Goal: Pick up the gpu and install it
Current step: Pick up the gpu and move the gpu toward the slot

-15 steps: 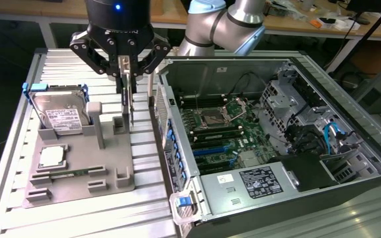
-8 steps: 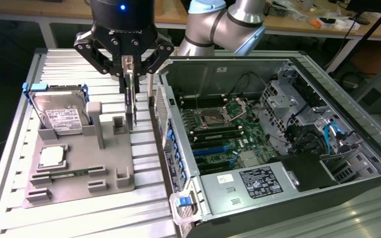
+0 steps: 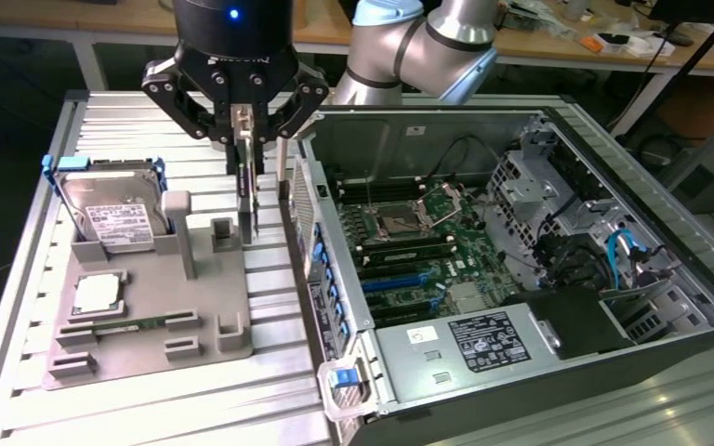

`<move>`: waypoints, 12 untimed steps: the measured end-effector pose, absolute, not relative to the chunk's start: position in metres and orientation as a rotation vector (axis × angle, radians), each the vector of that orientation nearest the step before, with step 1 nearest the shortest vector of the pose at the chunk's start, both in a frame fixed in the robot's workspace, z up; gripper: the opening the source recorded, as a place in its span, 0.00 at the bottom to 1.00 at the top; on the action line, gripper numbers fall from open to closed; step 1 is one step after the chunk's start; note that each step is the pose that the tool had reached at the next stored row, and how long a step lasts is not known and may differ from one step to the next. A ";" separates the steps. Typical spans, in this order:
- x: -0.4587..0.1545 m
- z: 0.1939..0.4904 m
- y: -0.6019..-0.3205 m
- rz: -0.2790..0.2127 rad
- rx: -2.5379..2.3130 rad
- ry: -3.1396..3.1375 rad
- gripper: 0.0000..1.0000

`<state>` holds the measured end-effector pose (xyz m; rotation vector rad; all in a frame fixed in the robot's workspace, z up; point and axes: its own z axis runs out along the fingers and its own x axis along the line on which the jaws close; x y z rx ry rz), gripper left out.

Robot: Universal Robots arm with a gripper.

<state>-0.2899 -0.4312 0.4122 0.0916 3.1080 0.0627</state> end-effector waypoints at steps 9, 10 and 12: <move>-0.289 0.412 -0.431 0.062 0.092 3.108 0.27; -0.288 0.412 -0.431 0.062 0.091 3.108 0.27; -0.286 0.412 -0.431 0.062 0.091 3.108 0.27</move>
